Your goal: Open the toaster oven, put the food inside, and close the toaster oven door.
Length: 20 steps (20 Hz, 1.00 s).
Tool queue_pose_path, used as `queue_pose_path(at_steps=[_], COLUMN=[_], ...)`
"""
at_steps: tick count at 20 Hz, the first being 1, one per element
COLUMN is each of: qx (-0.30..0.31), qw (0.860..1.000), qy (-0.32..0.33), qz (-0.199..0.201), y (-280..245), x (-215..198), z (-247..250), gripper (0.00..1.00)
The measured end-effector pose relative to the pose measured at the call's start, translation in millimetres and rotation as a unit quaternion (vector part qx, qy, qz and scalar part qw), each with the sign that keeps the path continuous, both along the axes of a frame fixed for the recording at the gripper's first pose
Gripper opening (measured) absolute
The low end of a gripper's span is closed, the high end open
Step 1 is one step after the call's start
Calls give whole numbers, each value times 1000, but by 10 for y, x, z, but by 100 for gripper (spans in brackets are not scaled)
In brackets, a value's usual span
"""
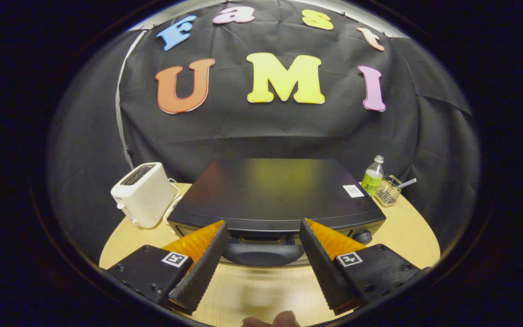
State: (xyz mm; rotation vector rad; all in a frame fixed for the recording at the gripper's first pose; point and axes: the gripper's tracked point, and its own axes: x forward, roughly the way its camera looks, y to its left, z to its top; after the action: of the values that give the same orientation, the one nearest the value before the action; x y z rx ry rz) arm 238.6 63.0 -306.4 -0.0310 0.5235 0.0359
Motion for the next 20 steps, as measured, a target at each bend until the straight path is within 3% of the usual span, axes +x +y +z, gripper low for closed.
queue_pose_path(at_steps=[10,20], qx=[-7,-20], qw=[1000,996], qy=[13,87], qz=[-17,-7], y=[-56,-97], x=[-67,-973], z=[-184,-705], gripper=[100,100])
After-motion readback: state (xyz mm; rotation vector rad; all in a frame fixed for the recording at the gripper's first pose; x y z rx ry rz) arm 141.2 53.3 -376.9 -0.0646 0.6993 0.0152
